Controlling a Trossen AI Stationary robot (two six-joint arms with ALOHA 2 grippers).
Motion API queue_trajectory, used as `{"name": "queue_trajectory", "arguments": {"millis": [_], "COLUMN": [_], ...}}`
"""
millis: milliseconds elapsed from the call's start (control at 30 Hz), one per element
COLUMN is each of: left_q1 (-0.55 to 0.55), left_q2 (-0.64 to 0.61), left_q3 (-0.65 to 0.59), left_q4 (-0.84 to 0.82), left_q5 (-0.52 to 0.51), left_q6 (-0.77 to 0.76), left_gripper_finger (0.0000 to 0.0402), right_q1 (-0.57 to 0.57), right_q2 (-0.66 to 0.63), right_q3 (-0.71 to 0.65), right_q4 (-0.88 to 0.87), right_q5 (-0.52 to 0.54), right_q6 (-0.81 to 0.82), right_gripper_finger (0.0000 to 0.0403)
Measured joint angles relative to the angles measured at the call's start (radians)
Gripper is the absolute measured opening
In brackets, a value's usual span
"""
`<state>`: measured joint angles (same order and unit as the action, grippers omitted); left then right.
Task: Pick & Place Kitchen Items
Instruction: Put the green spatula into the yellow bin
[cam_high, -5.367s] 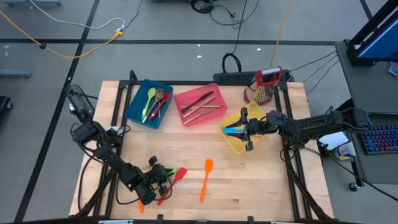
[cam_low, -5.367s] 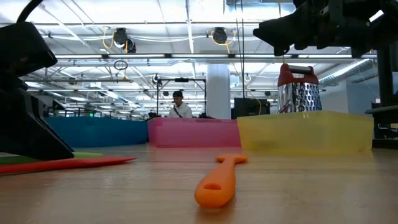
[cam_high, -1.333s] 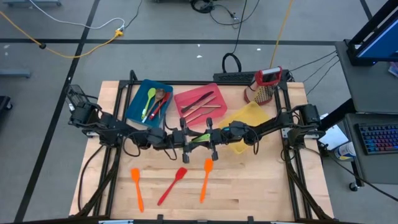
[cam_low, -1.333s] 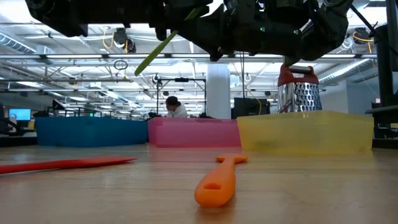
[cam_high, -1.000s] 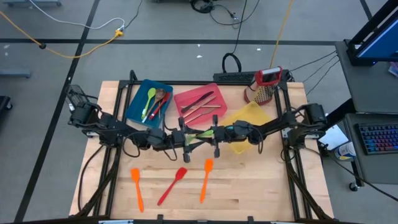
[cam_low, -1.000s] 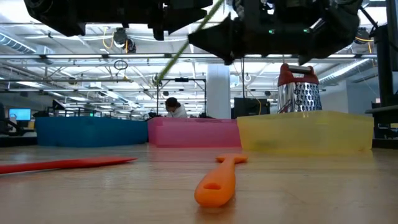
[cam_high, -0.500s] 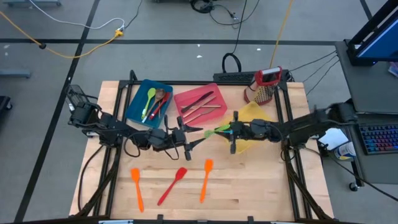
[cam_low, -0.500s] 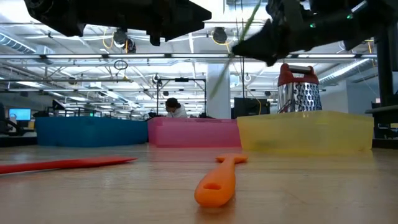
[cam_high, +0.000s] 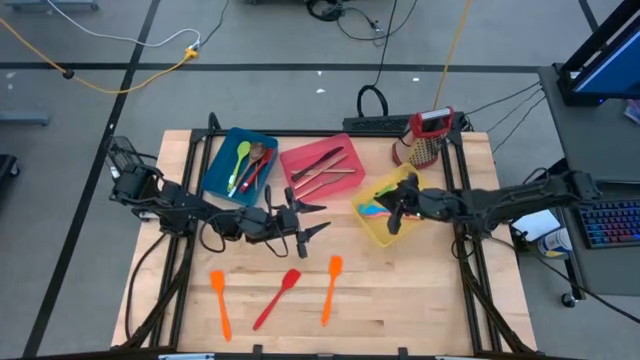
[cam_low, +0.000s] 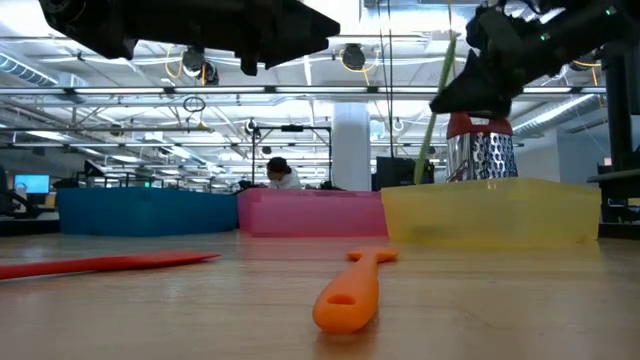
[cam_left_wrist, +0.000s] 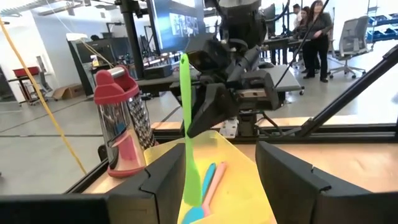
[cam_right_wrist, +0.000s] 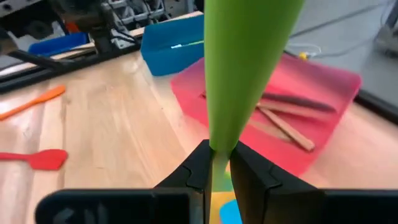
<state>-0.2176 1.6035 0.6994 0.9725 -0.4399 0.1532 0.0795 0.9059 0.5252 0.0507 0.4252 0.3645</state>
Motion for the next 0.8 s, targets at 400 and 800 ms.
{"name": "queue_trajectory", "arguments": {"millis": [400, 800], "left_q1": [0.0, 0.001], "left_q2": [0.0, 0.0], "left_q3": [0.0, 0.0], "left_q4": [-0.062, -0.058], "left_q5": [-0.003, -0.005], "left_q6": [-0.006, -0.005], "left_gripper_finger": [0.02, 0.02], "right_q1": [-0.013, -0.045], "right_q2": [-0.012, 0.04], "right_q3": [-0.275, -0.47], "right_q4": [0.279, 0.594], "right_q5": [0.1, 0.095], "right_q6": [0.306, 0.539], "right_gripper_finger": [0.0038, 0.0038]}}
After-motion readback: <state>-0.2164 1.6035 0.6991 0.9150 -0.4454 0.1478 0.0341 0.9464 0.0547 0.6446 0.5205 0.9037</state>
